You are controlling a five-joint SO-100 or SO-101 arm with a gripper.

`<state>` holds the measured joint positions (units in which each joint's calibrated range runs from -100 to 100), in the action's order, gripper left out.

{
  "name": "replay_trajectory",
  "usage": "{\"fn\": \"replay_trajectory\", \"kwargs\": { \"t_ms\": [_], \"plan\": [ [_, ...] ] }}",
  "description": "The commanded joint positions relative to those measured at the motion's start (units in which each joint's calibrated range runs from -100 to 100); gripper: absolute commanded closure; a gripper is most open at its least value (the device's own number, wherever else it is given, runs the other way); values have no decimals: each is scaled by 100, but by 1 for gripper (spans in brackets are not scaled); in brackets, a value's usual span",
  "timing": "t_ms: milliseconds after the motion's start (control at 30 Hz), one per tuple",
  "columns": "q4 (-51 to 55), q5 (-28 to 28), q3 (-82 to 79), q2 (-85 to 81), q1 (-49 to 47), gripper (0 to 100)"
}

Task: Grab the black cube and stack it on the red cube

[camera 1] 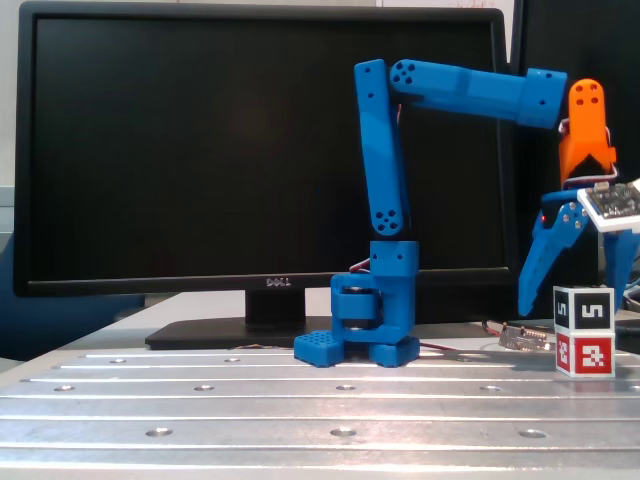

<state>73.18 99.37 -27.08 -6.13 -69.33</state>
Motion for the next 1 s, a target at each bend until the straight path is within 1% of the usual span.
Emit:
{"fn": "replay_trajectory", "kwargs": {
  "t_ms": [0,433,967],
  "plan": [
    [31,26,53,-473,-10,64],
    [800,26,135,-1242,56,64],
    [1271,21,135,-2044,93,64]
  ]
}}
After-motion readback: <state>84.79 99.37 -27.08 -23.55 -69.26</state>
